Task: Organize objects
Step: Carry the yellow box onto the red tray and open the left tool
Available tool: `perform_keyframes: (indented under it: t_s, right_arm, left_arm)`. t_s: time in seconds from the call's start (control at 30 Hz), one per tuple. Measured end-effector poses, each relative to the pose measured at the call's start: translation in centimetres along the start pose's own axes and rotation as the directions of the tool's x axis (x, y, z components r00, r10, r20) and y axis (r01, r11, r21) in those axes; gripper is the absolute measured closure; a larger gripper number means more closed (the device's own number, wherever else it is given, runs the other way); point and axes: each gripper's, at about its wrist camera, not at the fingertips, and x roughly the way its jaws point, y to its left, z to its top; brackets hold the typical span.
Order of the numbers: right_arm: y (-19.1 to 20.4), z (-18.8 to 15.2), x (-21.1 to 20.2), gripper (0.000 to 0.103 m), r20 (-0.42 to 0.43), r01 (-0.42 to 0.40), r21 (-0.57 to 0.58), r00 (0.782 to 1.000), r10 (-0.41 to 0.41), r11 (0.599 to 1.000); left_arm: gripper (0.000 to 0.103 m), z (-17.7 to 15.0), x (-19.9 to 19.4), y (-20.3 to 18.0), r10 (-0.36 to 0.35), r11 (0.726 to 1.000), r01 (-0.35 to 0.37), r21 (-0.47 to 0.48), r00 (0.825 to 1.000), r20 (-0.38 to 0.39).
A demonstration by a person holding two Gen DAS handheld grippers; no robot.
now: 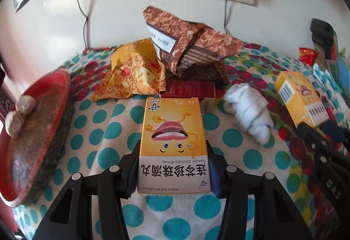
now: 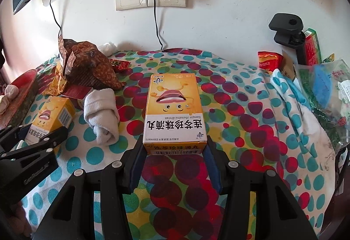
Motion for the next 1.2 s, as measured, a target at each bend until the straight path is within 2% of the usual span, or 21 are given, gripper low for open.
perform_keyframes:
  t_s: [0.2,0.33,0.87,1.2]
  right_arm:
    - [0.2,0.1,-0.1,0.055,0.005,0.014,-0.006,1.0,-0.014,1.0]
    - [0.1,0.1,-0.1,0.055,0.006,0.024,-0.003,1.0,-0.024,1.0]
    - [0.2,0.2,0.1,0.055,-0.013,0.062,0.0,0.998,-0.062,0.998]
    - [0.4,0.3,0.1,0.055,-0.02,0.068,-0.002,0.997,-0.068,0.998]
  left_arm:
    - [0.051,-0.3,-1.7,0.7,-0.007,0.999,0.007,0.038,1.0,-0.01]
    - [0.051,-0.5,-3.2,1.8,0.012,0.998,-0.013,0.059,1.0,0.008]
    - [0.051,-0.6,-6.0,8.8,0.07,0.997,-0.071,0.014,0.997,0.034]
    - [0.051,-0.2,-6.8,13.9,0.136,0.99,-0.135,-0.03,0.99,0.039]
